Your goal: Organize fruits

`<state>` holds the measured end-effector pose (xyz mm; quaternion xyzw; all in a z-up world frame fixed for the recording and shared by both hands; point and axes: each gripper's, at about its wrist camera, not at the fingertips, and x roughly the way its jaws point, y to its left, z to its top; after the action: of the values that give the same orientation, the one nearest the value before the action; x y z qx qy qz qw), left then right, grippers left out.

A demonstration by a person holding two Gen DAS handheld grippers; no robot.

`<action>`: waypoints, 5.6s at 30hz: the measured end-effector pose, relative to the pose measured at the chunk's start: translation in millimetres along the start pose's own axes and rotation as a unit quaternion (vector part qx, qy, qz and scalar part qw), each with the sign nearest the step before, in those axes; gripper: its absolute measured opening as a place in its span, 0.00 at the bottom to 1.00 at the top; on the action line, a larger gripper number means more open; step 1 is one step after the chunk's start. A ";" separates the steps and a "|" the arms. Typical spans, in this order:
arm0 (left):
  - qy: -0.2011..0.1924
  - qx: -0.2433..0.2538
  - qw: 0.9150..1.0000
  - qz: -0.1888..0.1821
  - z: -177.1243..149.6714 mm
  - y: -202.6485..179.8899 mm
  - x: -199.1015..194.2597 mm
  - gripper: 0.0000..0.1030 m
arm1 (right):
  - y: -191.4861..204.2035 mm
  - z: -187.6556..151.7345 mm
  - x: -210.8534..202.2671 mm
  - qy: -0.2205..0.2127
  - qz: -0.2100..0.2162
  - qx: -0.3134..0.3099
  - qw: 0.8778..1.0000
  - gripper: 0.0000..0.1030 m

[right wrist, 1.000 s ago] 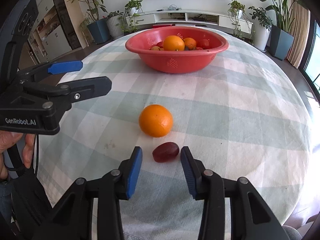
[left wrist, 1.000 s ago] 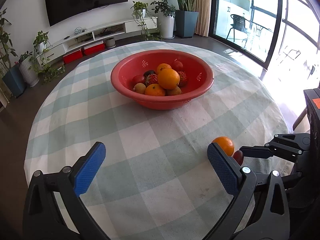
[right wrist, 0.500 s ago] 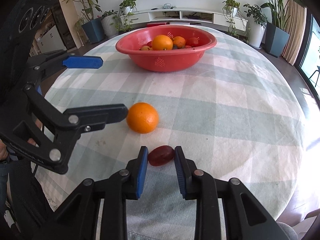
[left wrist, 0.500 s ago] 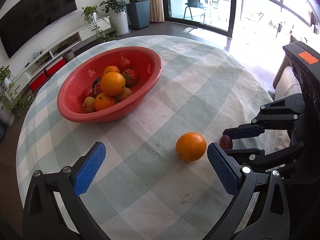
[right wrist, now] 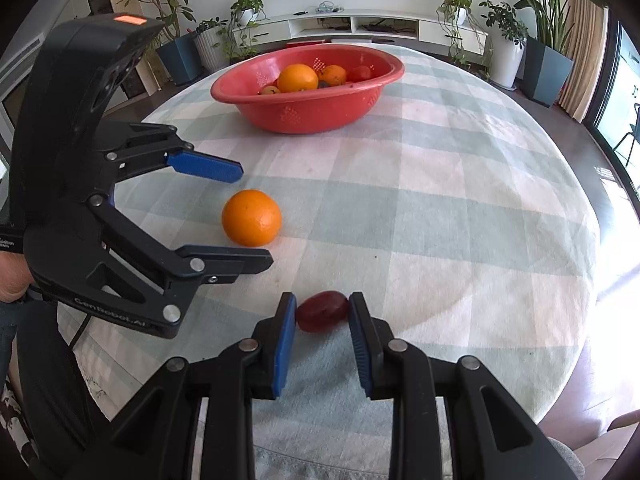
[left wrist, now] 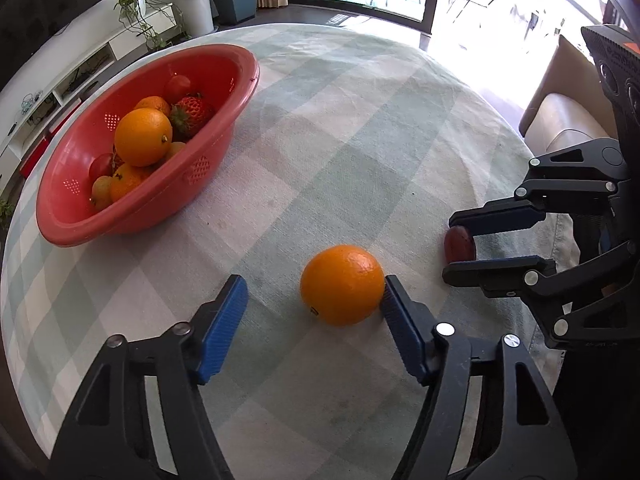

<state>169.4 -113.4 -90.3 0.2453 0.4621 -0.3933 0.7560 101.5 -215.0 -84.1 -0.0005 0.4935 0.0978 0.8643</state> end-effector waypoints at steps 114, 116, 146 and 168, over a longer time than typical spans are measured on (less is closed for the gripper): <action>-0.201 -0.202 0.930 0.232 45.9 119.3 -98.9 1.00 | -38.1 192.3 35.9 -0.091 -0.005 0.018 0.996 0.61; -0.230 -0.202 0.904 0.298 38.1 102.5 -118.7 1.00 | -38.0 188.3 18.7 -0.114 -0.005 0.023 0.993 0.68; -0.187 -0.338 0.871 0.303 -52.7 -25.6 -205.3 1.00 | 4.8 34.9 -158.9 -0.328 -0.099 0.063 0.937 1.00; -0.171 -0.355 0.875 0.281 -71.5 -49.7 -198.4 1.00 | 8.7 -14.9 -148.3 -0.263 -0.113 0.070 0.956 1.00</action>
<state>40.2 -16.2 53.9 0.0088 0.3456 -0.0098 0.9383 14.0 -232.8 35.5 0.0297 0.2511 -0.0390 0.9667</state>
